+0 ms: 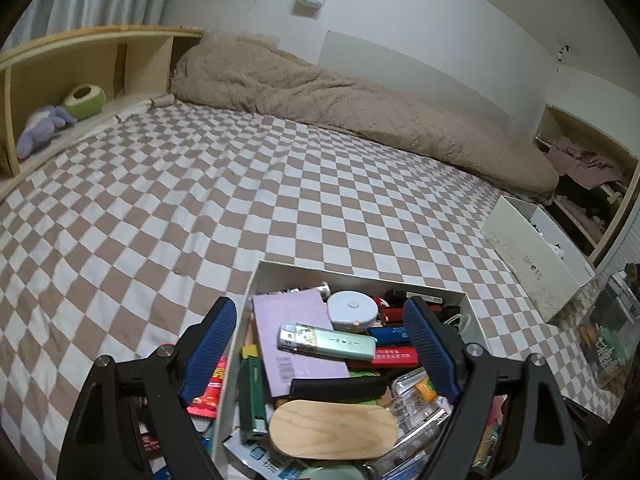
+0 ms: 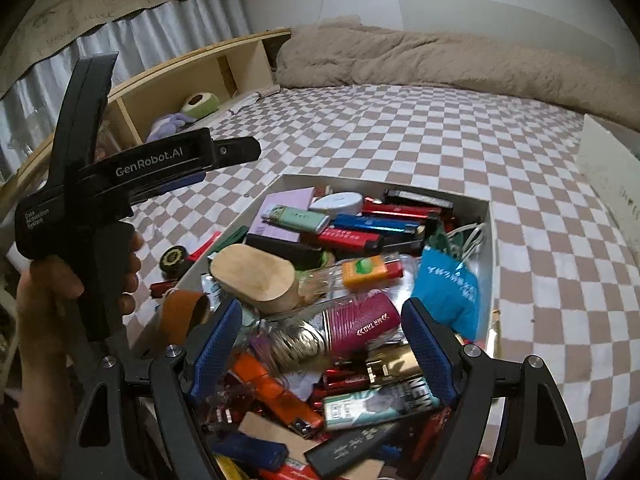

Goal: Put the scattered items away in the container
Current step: 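Open the left tool to drop the mint green lighter into the tray, then open the right tool to drop the red lighter into the tray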

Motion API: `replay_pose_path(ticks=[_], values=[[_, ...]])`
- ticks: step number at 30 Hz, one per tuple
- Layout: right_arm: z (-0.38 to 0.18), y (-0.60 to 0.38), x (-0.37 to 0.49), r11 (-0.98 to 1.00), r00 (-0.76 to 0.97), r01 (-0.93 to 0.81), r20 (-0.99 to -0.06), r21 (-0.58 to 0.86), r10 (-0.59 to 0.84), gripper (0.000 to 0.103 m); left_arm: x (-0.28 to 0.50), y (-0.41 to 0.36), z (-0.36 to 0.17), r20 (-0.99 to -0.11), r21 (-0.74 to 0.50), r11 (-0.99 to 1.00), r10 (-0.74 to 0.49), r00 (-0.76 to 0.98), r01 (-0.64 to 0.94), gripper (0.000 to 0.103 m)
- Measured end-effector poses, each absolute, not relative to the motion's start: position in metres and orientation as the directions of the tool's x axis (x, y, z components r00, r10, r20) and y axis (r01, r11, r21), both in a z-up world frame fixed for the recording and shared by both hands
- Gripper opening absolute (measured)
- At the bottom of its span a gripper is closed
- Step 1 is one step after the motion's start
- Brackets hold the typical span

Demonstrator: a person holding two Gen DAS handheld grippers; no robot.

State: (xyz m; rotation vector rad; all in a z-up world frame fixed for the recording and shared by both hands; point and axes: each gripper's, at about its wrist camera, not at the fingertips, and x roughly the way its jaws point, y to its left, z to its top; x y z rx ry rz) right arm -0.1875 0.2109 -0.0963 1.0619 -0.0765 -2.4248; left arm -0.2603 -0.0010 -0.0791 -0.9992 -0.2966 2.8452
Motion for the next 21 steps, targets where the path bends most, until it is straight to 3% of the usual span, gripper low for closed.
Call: replay_pose_path(ticks=[17,19,20,21], values=[[-0.085,0.213,-0.182,-0.891,-0.621,0.411,-0.657,0.19,-0.427,0.083,-0.246,-0.006,-0.065,-0.571,-0.176,-0.984,0.123,-0.812,-0.025,0.086],[-0.078,0.219,-0.182,-0.9,-0.649,0.39,-0.634,0.195,-0.42,0.09,-0.244,-0.005,-0.062,-0.565,-0.167,-0.986,0.117,-0.817,-0.026,0.086],[-0.074,0.222,-0.182,-0.904,-0.663,0.379,-0.623,0.199,-0.415,0.1,-0.243,-0.005,-0.061,-0.562,-0.16,-0.987,0.113,-0.819,-0.026,0.086],[-0.07,0.225,-0.182,-0.908,-0.679,0.367,-0.609,0.201,-0.409,0.103,-0.242,-0.004,-0.059,-0.56,-0.152,-0.988,0.108,-0.821,-0.026,0.086]])
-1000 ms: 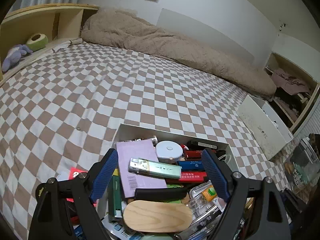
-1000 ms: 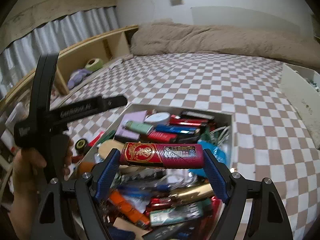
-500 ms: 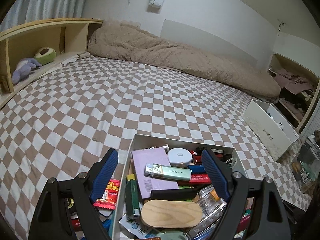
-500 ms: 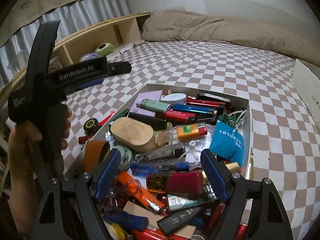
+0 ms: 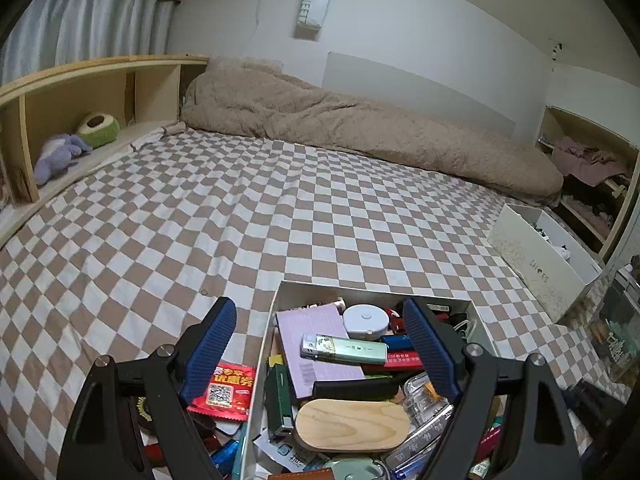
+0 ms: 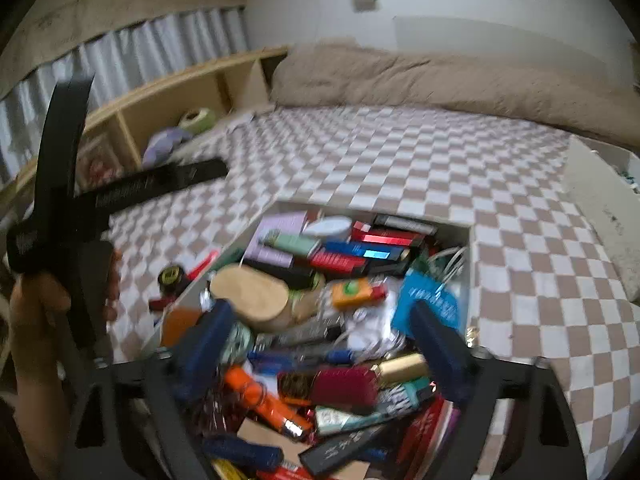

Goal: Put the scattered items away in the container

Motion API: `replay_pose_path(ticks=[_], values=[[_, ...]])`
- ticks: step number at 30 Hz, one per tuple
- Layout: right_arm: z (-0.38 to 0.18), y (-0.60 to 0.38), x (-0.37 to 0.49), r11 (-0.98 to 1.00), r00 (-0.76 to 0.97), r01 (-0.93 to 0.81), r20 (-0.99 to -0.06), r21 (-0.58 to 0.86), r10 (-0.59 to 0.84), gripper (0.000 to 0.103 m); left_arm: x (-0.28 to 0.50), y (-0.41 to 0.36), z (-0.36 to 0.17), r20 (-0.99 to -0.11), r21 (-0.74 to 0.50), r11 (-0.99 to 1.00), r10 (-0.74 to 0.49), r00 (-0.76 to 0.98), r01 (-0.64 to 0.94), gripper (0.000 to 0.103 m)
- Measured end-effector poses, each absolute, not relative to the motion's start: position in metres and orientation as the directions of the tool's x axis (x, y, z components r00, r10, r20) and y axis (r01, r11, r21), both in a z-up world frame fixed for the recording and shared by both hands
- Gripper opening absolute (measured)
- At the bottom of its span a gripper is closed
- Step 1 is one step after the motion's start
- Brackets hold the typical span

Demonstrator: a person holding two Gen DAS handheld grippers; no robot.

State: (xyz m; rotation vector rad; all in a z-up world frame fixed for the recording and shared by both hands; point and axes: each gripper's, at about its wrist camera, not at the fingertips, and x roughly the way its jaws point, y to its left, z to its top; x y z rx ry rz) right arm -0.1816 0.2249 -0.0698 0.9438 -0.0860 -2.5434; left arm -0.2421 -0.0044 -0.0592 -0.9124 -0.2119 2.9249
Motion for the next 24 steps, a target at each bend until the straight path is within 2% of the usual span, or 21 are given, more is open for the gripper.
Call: replay_pose_path(ticks=[3,5,8,18,24], values=[[-0.057,0.235,-0.179,-0.919,-0.728,0.336,-0.563,0.206,-0.393,0.103,-0.239,-0.003,-0.054,-0.56,-0.133,-0.991,0.097,-0.823,-0.027,0.088],[-0.051,0.241,-0.179,-0.927,-0.749,0.313,-0.546,0.207,-0.374,0.103,-0.235,-0.002,-0.051,-0.557,-0.134,-0.99,0.104,-0.824,-0.034,0.098],[-0.044,0.248,-0.177,-0.941,-0.78,0.275,-0.526,0.198,-0.339,0.103,-0.229,-0.002,-0.045,-0.555,-0.13,-0.991,0.108,-0.825,-0.043,0.103],[-0.025,0.262,-0.172,-0.957,-0.817,0.226,-0.499,0.181,-0.287,0.103,-0.207,0.011,-0.03,-0.563,-0.065,-0.991,0.134,-0.816,-0.118,0.103],[-0.016,0.266,-0.163,-0.968,-0.835,0.205,-0.489,0.148,-0.252,0.103,-0.194,0.02,-0.025,-0.549,0.001,-0.992,0.106,-0.829,-0.128,0.103]])
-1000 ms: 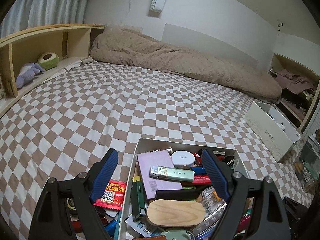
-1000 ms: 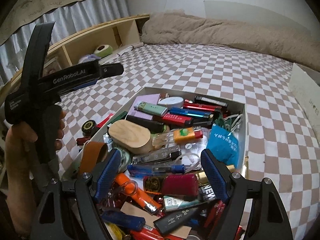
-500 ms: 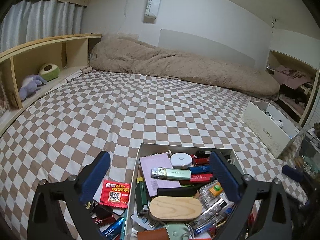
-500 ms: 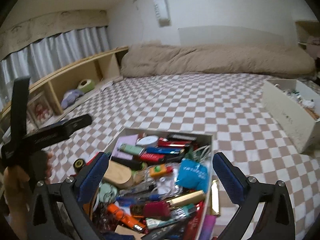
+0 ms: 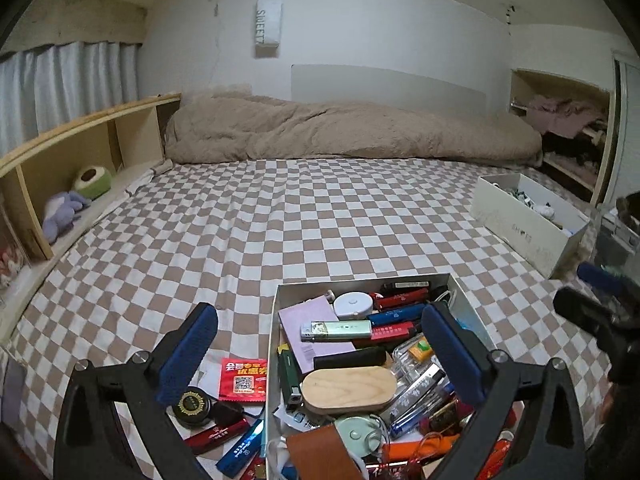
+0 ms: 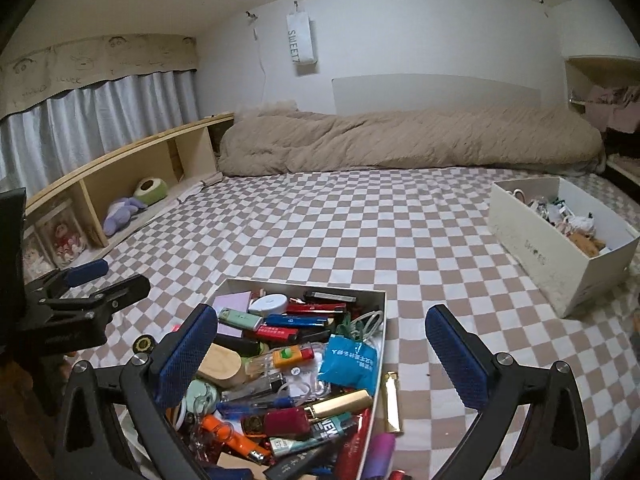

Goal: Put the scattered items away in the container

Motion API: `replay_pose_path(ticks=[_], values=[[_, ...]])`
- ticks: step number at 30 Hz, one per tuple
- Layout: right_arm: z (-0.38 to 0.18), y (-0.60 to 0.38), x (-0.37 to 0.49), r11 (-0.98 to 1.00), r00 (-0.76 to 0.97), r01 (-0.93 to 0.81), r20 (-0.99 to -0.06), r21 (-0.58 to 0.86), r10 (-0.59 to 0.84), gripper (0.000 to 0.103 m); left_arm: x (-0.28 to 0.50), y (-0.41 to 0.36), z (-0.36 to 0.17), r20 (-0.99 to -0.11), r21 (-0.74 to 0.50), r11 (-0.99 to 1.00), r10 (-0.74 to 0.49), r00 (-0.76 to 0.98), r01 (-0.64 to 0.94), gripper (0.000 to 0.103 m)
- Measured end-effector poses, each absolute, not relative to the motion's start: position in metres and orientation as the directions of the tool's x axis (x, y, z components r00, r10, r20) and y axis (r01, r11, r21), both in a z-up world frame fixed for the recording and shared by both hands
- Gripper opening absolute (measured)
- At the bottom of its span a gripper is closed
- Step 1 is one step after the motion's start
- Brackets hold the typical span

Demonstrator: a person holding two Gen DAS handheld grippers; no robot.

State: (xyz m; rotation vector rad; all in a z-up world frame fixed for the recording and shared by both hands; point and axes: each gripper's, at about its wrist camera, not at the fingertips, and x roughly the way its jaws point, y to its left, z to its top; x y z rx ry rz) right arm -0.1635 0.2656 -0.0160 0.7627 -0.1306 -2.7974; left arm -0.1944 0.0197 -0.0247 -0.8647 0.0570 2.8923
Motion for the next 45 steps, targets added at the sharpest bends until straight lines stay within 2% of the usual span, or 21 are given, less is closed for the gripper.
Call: replay_pose_path(ticks=[19,45], values=[[0.018,0.27,-0.101,-0.985,-0.87,0.154,-0.463,0.078,-0.172,0.103,-0.126,0.009,0.005,-0.518,-0.028,-0.994,0.104,-0.849,-0.105,0.103],[0.01,0.276,-0.031,-0.991,-0.861,0.101,-0.491,0.088,-0.131,0.103,-0.053,-0.002,0.002,-0.546,-0.02,-0.994,0.102,-0.832,-0.109,0.103]])
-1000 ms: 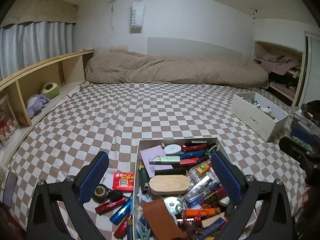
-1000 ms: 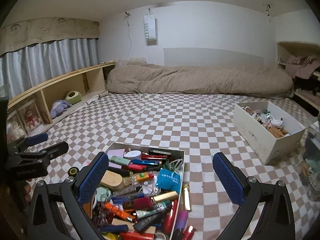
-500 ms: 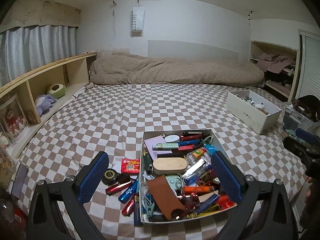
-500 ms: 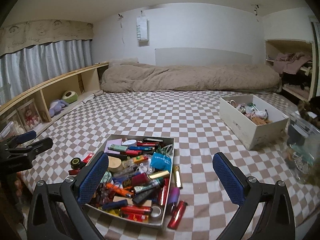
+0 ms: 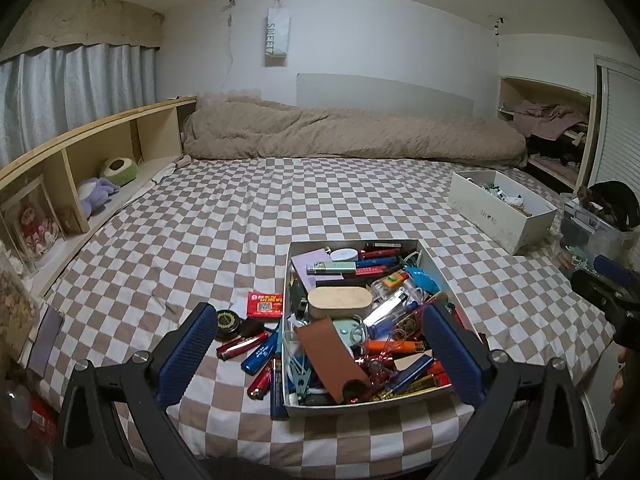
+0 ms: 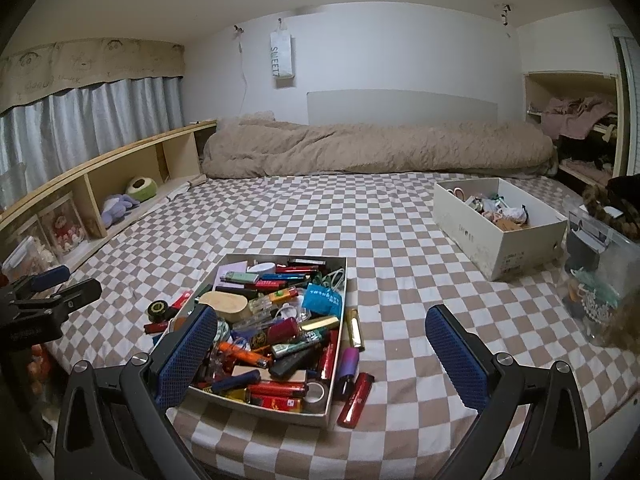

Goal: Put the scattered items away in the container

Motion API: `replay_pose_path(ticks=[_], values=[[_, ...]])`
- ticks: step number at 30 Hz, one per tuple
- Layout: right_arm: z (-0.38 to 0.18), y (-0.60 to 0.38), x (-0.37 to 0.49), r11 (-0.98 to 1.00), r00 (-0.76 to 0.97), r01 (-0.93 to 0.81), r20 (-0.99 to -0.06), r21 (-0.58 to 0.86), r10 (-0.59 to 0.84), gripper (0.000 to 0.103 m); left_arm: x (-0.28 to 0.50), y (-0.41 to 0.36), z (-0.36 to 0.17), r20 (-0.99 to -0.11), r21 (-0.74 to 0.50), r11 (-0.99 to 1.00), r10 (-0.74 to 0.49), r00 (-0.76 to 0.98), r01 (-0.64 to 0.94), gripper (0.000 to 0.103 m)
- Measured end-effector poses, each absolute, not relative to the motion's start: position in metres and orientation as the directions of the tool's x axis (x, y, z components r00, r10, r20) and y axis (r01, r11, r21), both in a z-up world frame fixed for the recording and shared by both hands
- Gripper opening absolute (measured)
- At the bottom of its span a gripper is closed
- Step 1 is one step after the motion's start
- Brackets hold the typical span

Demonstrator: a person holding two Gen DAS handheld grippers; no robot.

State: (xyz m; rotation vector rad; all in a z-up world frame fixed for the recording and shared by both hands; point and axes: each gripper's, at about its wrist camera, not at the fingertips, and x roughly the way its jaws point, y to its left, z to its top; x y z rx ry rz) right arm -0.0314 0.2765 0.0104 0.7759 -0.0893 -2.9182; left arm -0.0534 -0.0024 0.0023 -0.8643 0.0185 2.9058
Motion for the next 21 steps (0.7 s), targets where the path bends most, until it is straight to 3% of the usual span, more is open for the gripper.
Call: replay_pose_path(ticks=[21], values=[[0.001,0.262,-0.029,-0.993,-0.844,0.105,-0.523,0.051,-0.116,0.103,-0.045,-0.011,-0.008,-0.562,-0.038,-0.994,0.109,-0.82,-0.106,0.103]])
